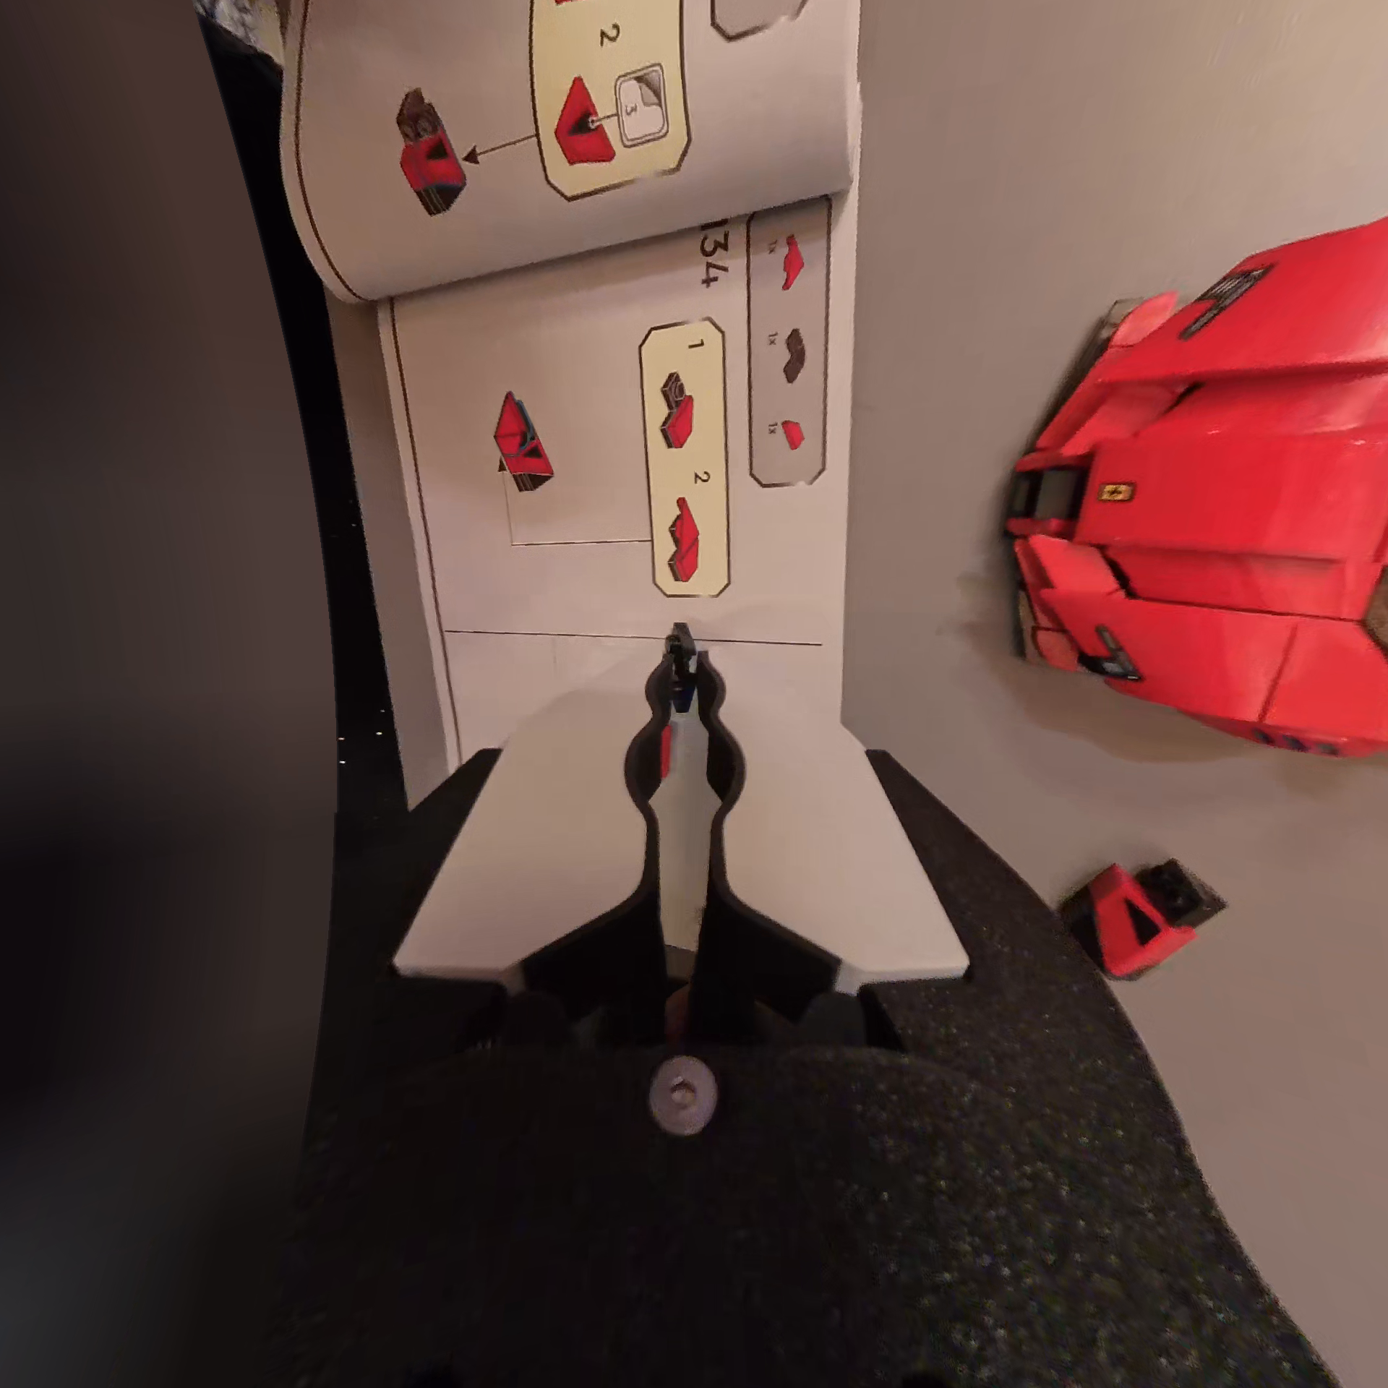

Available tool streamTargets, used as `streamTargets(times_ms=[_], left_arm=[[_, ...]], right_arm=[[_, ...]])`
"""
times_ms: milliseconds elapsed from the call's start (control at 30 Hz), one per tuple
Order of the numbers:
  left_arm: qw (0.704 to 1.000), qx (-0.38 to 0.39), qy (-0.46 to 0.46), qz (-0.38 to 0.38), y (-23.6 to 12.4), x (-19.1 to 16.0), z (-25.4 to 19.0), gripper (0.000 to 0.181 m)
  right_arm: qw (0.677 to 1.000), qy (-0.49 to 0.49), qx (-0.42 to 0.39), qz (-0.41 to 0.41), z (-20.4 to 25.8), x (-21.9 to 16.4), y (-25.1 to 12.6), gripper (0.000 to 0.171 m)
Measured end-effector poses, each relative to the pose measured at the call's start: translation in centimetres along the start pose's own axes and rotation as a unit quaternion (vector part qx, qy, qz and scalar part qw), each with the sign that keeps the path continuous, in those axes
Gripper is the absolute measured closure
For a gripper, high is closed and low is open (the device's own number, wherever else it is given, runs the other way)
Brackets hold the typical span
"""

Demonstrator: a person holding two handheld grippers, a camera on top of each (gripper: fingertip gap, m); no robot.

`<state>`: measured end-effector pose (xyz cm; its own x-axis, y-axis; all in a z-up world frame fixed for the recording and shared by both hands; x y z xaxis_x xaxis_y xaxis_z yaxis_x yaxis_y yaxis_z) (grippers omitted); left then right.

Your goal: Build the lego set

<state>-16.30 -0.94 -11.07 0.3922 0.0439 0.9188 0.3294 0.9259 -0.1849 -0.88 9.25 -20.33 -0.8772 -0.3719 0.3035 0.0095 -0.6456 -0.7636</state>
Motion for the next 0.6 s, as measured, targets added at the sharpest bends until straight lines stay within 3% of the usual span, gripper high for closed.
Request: streamTargets(times_ms=[333,600], left_arm=[[1.0,-0.002,0.002,0.007,0.4,-0.3,0.0,0.172],[1.0,-0.009,0.013,0.014,0.7,0.1,-0.3,0.172]], right_arm=[[0.993,-0.078,-0.082,-0.024,0.8,-0.3,-1.6,0.159],[0.982,-0.107,-0.151,-0.024,1.7,-1.6,-0.1,0.157]])
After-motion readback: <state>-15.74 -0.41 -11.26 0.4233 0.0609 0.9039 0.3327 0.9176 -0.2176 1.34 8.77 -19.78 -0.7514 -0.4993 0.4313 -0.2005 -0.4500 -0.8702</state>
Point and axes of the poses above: each gripper's, where its closed fingertips meet, y out along the fingers, x out of its top, z = x × y across the jaws, the point moved 8 cm from there along -y, back along the fingers, and after that the axes turned 13 degrees about x, right-handed, at the moved point
